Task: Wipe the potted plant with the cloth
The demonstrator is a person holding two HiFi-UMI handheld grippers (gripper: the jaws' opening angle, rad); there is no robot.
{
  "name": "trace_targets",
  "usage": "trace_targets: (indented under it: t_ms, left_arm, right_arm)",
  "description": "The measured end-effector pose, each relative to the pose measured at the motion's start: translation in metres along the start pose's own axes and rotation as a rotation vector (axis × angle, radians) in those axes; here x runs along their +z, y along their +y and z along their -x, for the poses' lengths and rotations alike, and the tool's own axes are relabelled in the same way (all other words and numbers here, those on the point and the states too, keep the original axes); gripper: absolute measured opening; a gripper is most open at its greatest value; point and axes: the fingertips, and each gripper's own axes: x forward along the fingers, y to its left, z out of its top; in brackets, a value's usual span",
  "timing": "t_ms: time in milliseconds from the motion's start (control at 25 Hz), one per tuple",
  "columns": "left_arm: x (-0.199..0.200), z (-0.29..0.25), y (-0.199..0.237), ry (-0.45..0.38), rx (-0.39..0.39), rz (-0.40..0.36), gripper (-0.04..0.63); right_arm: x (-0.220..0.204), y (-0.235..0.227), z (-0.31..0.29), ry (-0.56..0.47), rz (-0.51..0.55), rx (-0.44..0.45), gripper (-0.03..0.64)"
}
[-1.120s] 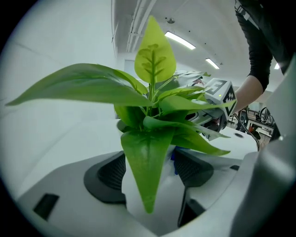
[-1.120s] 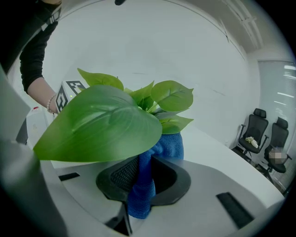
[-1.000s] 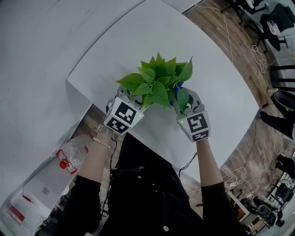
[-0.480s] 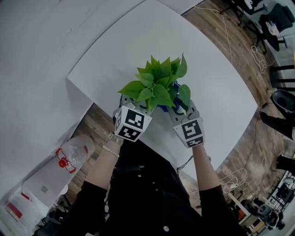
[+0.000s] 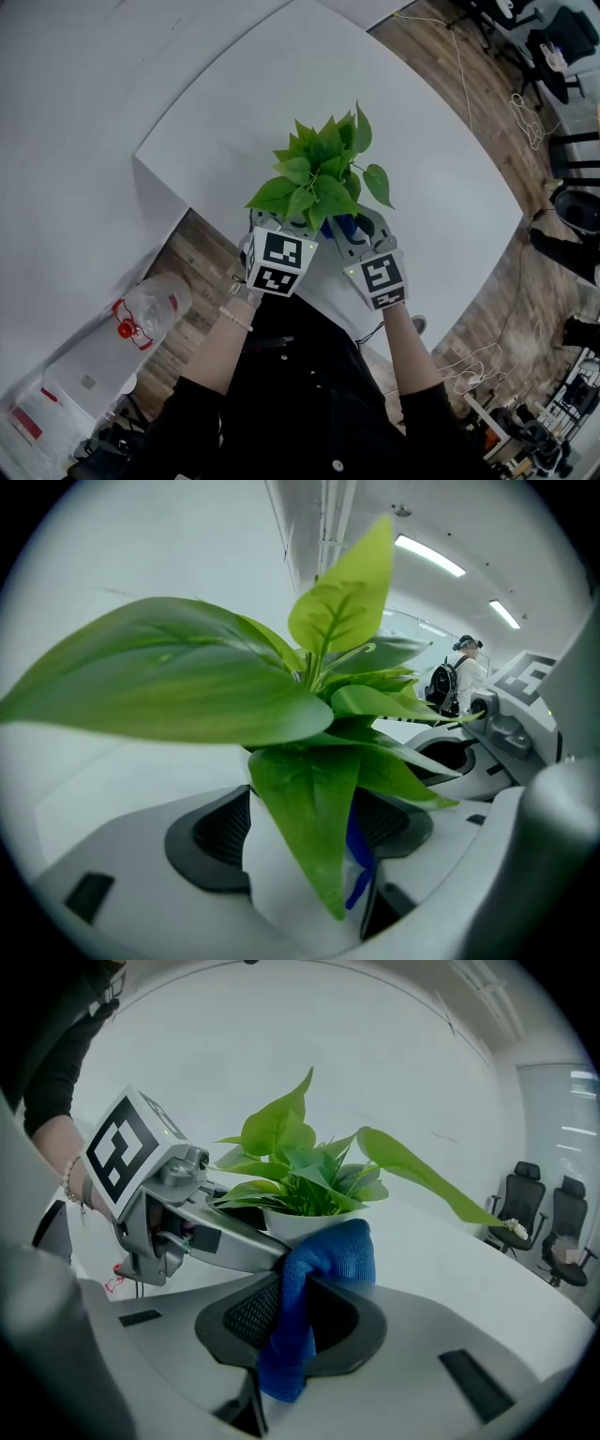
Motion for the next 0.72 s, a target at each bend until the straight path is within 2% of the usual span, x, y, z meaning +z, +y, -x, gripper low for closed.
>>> trace_targets:
  t_ms: [240, 360, 720]
  left_arm:
    - [0.003, 0.012, -0.003, -0.013, -0.133, -0.019, 0.341]
    - [-0.008, 0.021, -0.006, 0.012, -0.203, -0.063, 0.342]
    - [-0.015, 0.032, 0.037, 0.055, -0.249, -0.182, 0.344]
  right_arm:
    - [0.002, -0.003, -0.001, -0.010, -0.023, -0.006, 0.094]
    - [0.002, -0.006, -0.001, -0.011, -0.030, -0.007, 0.094]
    - [0.003, -0.028, -0.003, -0.007, -0.059, -0.044, 0.094]
